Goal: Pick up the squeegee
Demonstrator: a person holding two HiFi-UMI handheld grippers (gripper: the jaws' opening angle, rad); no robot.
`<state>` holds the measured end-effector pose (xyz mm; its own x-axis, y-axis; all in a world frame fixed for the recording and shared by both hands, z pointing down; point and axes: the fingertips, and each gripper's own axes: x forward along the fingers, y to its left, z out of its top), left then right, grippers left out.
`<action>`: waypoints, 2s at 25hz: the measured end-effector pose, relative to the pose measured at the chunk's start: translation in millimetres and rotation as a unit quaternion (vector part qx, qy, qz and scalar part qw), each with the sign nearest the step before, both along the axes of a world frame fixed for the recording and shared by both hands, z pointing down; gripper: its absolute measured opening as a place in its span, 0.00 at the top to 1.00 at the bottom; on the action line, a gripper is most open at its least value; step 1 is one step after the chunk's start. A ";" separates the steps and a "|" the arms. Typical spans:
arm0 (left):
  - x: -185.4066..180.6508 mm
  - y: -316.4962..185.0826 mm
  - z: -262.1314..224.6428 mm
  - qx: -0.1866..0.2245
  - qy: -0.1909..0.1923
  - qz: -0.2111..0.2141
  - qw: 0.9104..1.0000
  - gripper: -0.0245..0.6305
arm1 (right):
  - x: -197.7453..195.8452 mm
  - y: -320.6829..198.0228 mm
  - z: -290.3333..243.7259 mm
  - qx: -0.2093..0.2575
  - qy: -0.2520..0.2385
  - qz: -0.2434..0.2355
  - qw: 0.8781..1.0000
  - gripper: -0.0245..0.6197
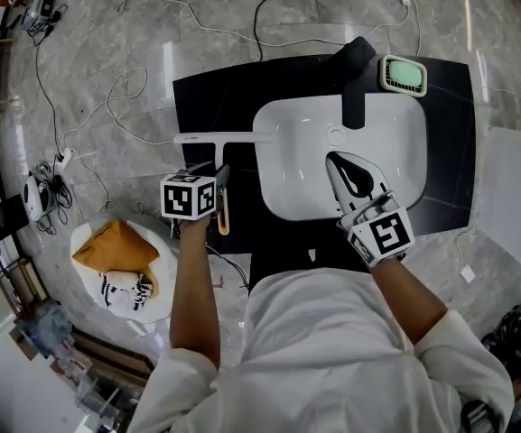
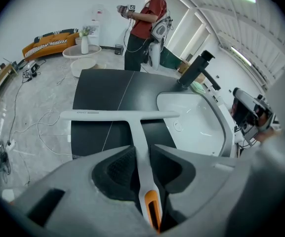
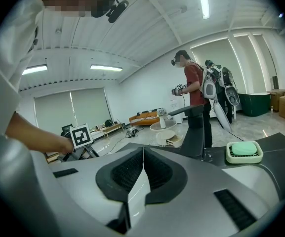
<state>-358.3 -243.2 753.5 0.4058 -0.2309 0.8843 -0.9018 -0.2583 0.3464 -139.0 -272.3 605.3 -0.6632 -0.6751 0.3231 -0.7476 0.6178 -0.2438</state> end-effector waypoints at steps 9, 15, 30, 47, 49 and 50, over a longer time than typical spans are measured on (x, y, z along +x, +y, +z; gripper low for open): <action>-4.4 2.6 -5.4 0.009 0.012 -0.043 0.999 0.83 | -0.7 8.3 -7.1 0.009 -0.002 -0.008 1.000 0.94; 1.1 8.4 -25.2 0.035 0.023 -0.051 0.998 0.84 | 1.9 14.4 -18.7 0.022 -0.005 -0.014 1.000 0.94; 24.9 21.6 -117.4 0.146 0.066 -0.091 0.983 0.85 | 30.6 37.9 -73.8 0.071 -0.021 -0.033 0.997 0.94; 63.1 -14.8 -328.3 0.393 0.156 -0.062 0.904 0.85 | 102.8 -8.0 -207.4 0.207 -0.037 0.042 0.977 0.94; 61.3 -4.2 -345.8 0.410 0.163 -0.056 0.896 0.85 | 102.7 0.8 -221.3 0.215 -0.038 0.048 0.975 0.94; 59.4 1.1 -355.0 0.420 0.165 -0.053 0.891 0.85 | 101.7 5.6 -228.5 0.220 -0.037 0.049 0.973 0.94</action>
